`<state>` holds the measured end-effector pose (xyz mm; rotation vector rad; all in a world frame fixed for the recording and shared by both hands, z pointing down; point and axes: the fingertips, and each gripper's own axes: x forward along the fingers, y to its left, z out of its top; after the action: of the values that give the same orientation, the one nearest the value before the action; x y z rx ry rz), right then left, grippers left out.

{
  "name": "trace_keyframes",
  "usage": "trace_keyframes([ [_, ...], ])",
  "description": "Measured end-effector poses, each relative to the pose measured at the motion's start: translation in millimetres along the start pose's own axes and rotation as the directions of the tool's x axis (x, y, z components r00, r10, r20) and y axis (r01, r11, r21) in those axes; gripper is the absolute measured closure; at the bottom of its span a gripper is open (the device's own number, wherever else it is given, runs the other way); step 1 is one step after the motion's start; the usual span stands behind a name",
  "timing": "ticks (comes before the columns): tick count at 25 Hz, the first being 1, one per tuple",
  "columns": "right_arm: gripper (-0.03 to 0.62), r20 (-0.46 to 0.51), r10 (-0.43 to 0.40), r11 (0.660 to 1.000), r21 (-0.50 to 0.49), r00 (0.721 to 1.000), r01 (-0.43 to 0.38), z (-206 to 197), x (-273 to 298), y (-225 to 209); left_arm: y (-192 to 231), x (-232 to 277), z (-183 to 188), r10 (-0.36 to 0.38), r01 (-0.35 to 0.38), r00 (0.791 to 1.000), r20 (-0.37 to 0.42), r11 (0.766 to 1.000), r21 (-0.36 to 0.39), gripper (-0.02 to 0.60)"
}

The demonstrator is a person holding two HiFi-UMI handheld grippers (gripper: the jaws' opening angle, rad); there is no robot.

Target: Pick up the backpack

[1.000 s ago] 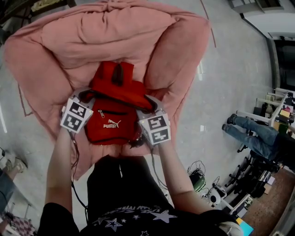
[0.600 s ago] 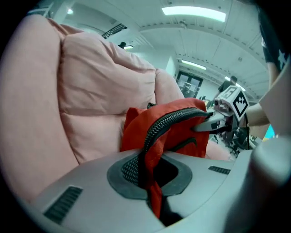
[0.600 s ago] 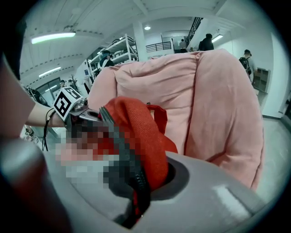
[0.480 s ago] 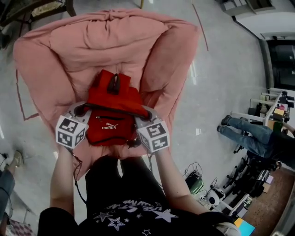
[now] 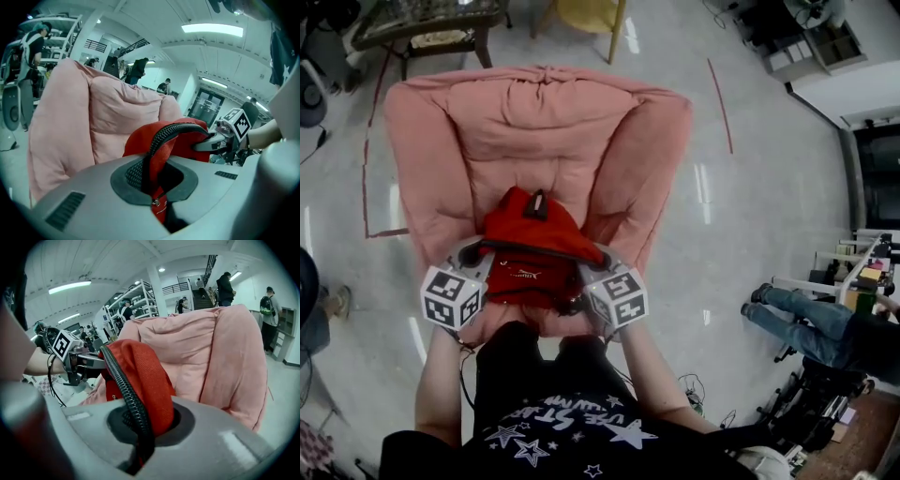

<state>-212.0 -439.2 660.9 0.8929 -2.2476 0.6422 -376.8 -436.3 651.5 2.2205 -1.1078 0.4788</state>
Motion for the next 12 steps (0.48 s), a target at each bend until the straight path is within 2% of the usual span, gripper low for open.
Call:
trace_keyframes([
  [5, 0.582, 0.022, 0.109, 0.992, -0.062, 0.994, -0.108, 9.1, -17.6, 11.6, -17.3, -23.2, 10.4, 0.074, -0.074, 0.996, 0.053, 0.997, -0.016, 0.563],
  [12, 0.585, 0.064, 0.198, 0.979, -0.065, 0.978, -0.194, -0.8, -52.9, 30.2, -61.8, -64.7, 4.5, 0.162, -0.155, 0.982, 0.097, 0.985, -0.081, 0.563],
])
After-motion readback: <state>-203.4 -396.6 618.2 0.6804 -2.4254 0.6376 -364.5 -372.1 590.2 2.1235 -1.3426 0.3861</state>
